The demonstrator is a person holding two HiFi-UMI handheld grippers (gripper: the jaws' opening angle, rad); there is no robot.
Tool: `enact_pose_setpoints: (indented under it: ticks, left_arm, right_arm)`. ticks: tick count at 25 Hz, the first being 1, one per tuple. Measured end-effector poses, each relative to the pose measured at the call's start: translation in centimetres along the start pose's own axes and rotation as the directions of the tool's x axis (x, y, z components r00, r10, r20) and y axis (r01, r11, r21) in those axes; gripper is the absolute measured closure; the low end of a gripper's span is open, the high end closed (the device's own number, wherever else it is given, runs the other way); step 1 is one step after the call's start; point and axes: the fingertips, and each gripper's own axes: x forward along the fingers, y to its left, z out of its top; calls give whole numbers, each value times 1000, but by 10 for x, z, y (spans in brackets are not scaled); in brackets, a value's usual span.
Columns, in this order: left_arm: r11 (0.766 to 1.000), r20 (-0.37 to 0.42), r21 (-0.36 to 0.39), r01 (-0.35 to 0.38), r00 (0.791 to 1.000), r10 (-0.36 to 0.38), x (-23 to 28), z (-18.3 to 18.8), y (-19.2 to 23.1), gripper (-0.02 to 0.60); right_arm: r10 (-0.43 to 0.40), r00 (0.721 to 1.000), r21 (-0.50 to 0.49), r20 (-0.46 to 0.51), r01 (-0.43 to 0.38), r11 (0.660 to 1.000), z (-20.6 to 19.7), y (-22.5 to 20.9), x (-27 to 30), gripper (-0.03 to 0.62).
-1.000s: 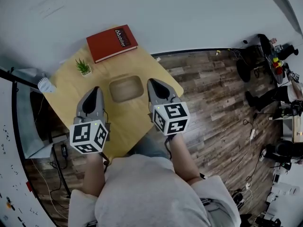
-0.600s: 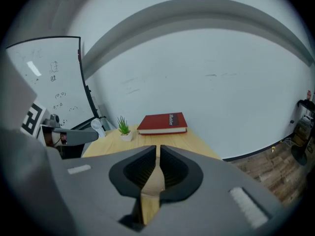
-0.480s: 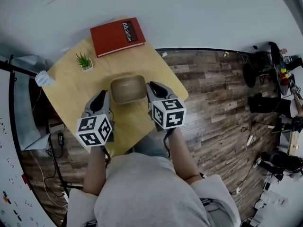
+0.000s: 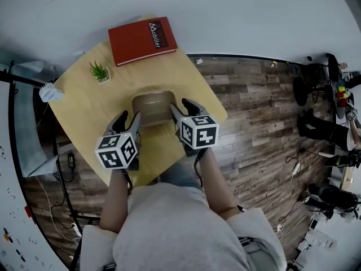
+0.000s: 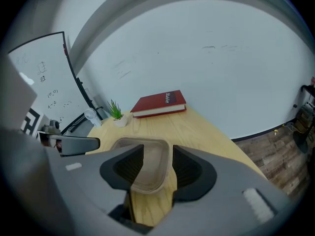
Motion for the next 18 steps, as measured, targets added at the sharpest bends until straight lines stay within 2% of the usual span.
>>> enact_pose_setpoints:
  ticks: [6, 13, 18]
  left_arm:
    - [999, -54, -29, -15, 998, 13, 16, -13, 4, 330]
    - [998, -90, -46, -34, 996, 30, 27, -23, 10, 328]
    - [999, -90, -44, -19, 996, 15, 32, -23, 9, 329]
  right_arm:
    - [10, 999, 29, -47, -9, 1000, -11, -6, 14, 393]
    - [9, 996, 38, -86, -6, 999, -21, -6, 29, 385]
    - [17, 995, 31, -97, -14, 999, -24, -1, 37, 385]
